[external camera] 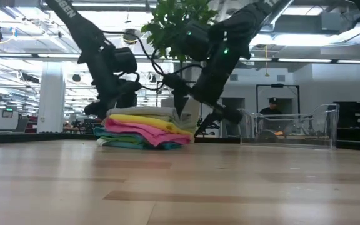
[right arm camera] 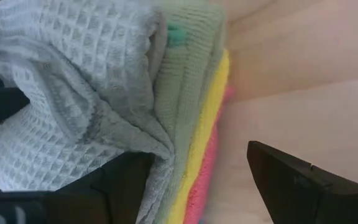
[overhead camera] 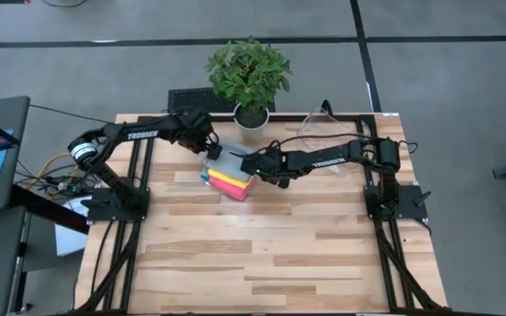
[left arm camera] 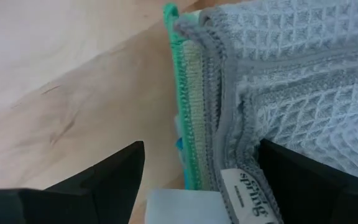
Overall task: Fold microfiber towels
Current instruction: Put the stacked microfiber towels into the transparent bin
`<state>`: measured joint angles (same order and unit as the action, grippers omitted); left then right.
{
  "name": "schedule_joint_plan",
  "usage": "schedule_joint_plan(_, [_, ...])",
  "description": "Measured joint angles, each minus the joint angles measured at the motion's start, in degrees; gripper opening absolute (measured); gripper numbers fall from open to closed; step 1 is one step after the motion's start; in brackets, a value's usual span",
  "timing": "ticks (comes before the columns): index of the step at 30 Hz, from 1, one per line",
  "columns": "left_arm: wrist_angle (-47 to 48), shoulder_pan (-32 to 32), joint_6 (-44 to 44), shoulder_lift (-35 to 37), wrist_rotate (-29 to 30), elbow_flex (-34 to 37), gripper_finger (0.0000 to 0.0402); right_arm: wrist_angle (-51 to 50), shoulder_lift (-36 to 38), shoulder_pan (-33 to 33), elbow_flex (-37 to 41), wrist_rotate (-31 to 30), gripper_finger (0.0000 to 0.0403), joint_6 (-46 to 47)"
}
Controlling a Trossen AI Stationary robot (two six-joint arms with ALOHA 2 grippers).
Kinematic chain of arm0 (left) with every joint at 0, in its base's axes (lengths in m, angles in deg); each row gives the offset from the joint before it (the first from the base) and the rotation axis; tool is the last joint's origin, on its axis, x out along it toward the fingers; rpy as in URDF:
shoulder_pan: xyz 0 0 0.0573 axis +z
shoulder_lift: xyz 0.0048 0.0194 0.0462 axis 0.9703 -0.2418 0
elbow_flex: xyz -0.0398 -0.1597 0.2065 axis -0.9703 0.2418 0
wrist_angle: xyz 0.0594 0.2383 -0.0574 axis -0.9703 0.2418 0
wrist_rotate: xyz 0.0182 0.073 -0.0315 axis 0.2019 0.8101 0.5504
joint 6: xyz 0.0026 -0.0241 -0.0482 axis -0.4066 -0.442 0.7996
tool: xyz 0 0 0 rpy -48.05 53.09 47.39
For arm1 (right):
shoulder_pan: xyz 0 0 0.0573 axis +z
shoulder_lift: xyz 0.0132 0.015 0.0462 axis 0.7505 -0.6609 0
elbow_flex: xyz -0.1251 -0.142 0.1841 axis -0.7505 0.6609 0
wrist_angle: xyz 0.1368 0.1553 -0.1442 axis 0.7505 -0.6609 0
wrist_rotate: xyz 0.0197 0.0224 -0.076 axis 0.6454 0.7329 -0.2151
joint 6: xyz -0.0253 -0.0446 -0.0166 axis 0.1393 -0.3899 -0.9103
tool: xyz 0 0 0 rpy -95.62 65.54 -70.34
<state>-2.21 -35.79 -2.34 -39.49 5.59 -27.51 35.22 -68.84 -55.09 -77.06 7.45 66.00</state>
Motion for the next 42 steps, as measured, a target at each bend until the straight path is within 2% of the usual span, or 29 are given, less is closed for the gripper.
schedule_joint_plan(6, [-8.18, 0.19, 2.22, 0.17, -1.08, 6.27, 0.0300, 10.34, -6.83, 0.00, -0.65, 1.17, 0.0297, 2.79])
schedule_joint_plan(10, [-14.01, 0.78, 4.62, 0.17, -3.99, 10.06, 0.0300, 16.16, -10.35, -0.12, -2.01, 1.74, 0.0297, 4.91])
schedule_joint_plan(15, [-23.41, 0.71, 9.83, -0.35, -6.89, 14.23, 0.0293, 16.01, -13.46, -0.95, -6.39, 2.34, 0.0296, 2.25])
schedule_joint_plan(18, [-26.90, 0.63, 11.97, -1.81, -8.70, 16.06, 0.0264, 12.93, -14.43, -1.42, -9.24, 3.98, 0.0289, 1.06])
schedule_joint_plan(21, [-31.87, 0.52, 13.70, -3.76, -11.87, 17.78, 0.0212, 11.09, -14.61, -1.40, -10.38, 3.41, 0.0258, 0.01])
schedule_joint_plan(23, [-34.45, 0.54, 14.13, -4.82, -14.04, 18.18, 0.0169, 11.10, -14.61, -1.40, -10.40, 3.24, 0.0223, -1.00])
schedule_joint_plan(27, [-36.20, 0.54, 15.19, -4.75, -14.61, 18.46, 0.0093, 10.82, -14.61, -1.37, -10.38, 3.16, 0.0138, -2.39])
schedule_joint_plan(34, [-36.33, 0.26, 18.76, -4.15, -16.66, 18.59, 0.0091, 9.57, -12.31, 0.82, -10.23, -0.83, 0.0136, -9.48])
schedule_joint_plan(39, [-34.31, -1.22, 23.17, 0.50, -19.65, 19.04, 0.0086, 2.44, -8.33, 2.40, -10.08, -1.49, 0.0136, -12.33])
schedule_joint_plan(42, [-33.23, -3.58, 25.28, 3.39, -18.61, 18.98, 0.0084, -0.16, -5.86, 3.10, -10.01, -2.33, 0.0136, -13.96])
